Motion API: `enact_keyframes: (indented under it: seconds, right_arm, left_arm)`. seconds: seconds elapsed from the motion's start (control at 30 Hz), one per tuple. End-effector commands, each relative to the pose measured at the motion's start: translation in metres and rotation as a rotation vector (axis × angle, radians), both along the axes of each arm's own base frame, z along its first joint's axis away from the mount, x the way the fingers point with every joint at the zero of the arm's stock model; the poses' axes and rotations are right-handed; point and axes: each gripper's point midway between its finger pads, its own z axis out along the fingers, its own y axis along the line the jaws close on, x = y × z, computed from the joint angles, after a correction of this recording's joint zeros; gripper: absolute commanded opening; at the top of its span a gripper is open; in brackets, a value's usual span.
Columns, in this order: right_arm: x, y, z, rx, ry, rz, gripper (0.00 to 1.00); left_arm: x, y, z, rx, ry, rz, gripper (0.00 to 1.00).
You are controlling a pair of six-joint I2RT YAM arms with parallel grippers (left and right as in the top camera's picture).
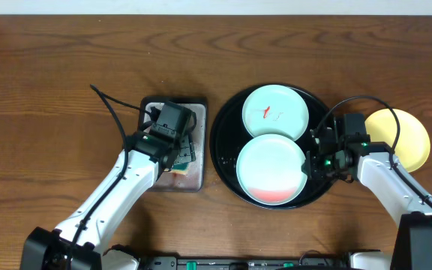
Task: Clean dirty plates on tray and stack at the side
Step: 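Return the sponge to the soapy tray with the left gripper, then lift the pale green plate off the black tray with the right gripper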
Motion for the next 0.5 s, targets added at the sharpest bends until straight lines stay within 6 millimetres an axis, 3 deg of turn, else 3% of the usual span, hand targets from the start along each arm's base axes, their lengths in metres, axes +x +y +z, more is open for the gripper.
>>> enact_keyframes:
  seconds: [0.0, 0.13, 0.27, 0.47]
  right_arm:
    - [-0.010, 0.000, -0.010, -0.005, 0.022, 0.011, 0.12]
    - [-0.013, 0.001, -0.015, 0.006, 0.020, 0.013, 0.01]
    - [-0.009, 0.002, -0.013, 0.007, 0.002, 0.013, 0.01]
    - [0.007, 0.002, 0.011, 0.012, -0.091, 0.012, 0.01]
  left_arm:
    - [-0.004, 0.002, -0.005, 0.005, 0.025, 0.008, 0.73]
    - [-0.005, 0.001, -0.006, 0.001, 0.028, 0.005, 0.73]
    - [-0.005, 0.001, -0.006, 0.000, 0.029, 0.005, 0.73]
    - [-0.006, 0.001, -0.006, 0.002, 0.032, 0.004, 0.73]
